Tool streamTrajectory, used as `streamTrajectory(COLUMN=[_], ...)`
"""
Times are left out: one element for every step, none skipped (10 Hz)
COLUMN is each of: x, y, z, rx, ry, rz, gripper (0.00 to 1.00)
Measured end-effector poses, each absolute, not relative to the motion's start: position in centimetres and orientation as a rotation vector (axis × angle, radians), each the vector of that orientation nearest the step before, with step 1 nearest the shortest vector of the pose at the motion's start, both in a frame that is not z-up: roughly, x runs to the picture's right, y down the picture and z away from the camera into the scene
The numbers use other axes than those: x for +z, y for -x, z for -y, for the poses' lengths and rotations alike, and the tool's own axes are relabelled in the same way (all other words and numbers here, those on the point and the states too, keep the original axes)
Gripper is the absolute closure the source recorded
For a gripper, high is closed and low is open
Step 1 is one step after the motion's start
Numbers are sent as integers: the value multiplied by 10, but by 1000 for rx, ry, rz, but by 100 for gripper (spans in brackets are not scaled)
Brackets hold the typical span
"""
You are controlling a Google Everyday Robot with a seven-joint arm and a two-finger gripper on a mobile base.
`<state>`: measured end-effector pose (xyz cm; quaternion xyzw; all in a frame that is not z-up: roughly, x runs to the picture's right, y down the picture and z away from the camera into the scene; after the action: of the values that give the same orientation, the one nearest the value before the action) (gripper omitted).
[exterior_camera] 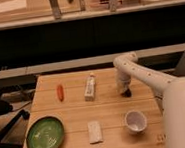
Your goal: Push the eraser across the table
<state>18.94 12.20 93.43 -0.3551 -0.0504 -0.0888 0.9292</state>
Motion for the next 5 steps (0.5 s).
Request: streamTrajectory(x=[934,935,936,935,934], y=[-190,-191,-193,-193,-194], z=[-122,-123,-124,-124,-123], rx=[-182,-178,-176,-177,-178], ry=[728,731,732,733,735], rz=[103,102,102,101,99], gripper=[100,100,100,100,100])
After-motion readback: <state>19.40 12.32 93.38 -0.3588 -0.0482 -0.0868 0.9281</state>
